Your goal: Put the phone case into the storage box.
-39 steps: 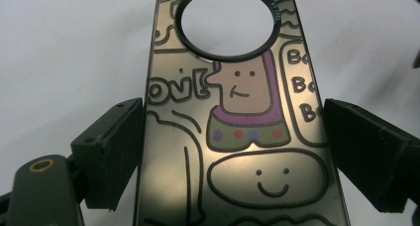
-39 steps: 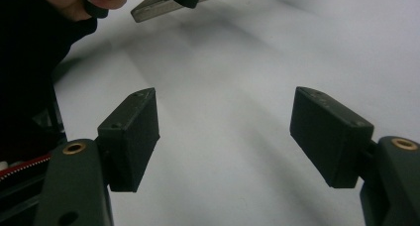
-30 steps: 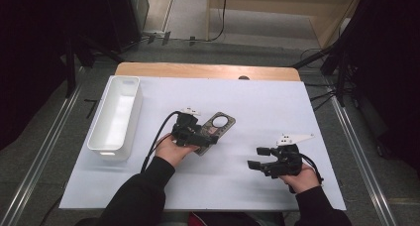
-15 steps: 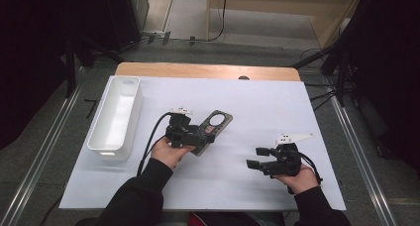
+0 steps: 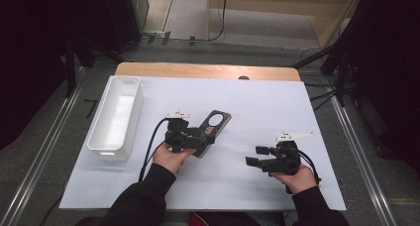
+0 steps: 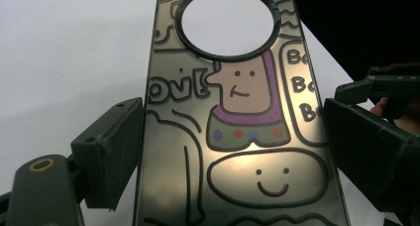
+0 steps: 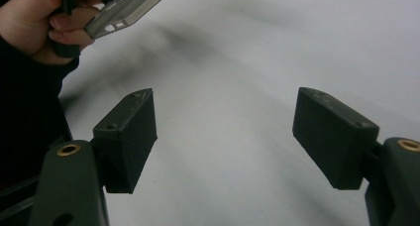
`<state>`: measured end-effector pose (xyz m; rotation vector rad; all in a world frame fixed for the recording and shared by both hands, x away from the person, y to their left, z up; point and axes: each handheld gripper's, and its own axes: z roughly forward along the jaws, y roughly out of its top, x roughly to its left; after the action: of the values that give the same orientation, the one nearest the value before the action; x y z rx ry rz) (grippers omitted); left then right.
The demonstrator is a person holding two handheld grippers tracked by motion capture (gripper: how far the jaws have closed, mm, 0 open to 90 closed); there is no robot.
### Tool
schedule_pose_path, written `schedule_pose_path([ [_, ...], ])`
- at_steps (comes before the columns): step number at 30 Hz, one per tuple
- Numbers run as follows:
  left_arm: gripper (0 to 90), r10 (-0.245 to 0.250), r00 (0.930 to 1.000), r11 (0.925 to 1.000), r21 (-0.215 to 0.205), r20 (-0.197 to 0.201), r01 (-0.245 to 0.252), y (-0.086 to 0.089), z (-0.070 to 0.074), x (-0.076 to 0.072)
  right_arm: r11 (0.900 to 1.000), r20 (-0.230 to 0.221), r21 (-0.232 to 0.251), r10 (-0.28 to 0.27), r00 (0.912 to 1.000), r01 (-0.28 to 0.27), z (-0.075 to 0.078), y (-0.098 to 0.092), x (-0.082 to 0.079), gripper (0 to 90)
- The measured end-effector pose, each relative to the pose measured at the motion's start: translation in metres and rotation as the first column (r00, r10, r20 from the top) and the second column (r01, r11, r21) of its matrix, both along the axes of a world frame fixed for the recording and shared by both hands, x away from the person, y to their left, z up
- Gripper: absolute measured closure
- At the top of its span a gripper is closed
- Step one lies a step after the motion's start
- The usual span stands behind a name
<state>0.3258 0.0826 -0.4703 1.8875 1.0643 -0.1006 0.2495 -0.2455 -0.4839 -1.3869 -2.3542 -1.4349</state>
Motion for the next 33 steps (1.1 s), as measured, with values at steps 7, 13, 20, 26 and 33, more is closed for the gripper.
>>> schedule_pose_path([
  [7, 11.8, 0.023, 0.9997, 0.9997, -0.013, 0.001, -0.023, -0.001, -0.003, 0.007, 1.000, 0.001, -0.006, -0.028, 0.9996, 0.028, 0.003, 0.002, 0.003, 22.9],
  [13, 11.8, 0.047, 0.9987, 0.9989, 0.000, 0.019, -0.047, -0.002, -0.005, 0.010, 0.999, -0.004, -0.003, -0.051, 0.9987, 0.051, 0.006, 0.006, 0.007, 22.9],
  [20, 11.8, 0.059, 0.9982, 0.9982, -0.013, 0.012, -0.059, -0.002, -0.008, 0.010, 0.997, -0.021, -0.007, -0.078, 0.9968, 0.077, 0.009, 0.012, 0.014, 22.9],
  [26, 11.8, 0.077, 0.9970, 0.9968, -0.026, 0.014, -0.076, 0.000, -0.008, 0.009, 0.995, -0.035, -0.008, -0.098, 0.9946, 0.098, 0.011, 0.016, 0.019, 22.9],
  [33, 11.7, 0.093, 0.9957, 0.9950, -0.039, 0.006, -0.092, 0.000, -0.011, 0.009, 0.993, -0.052, 0.009, -0.113, 0.9922, 0.114, 0.015, 0.019, 0.027, 22.9],
])
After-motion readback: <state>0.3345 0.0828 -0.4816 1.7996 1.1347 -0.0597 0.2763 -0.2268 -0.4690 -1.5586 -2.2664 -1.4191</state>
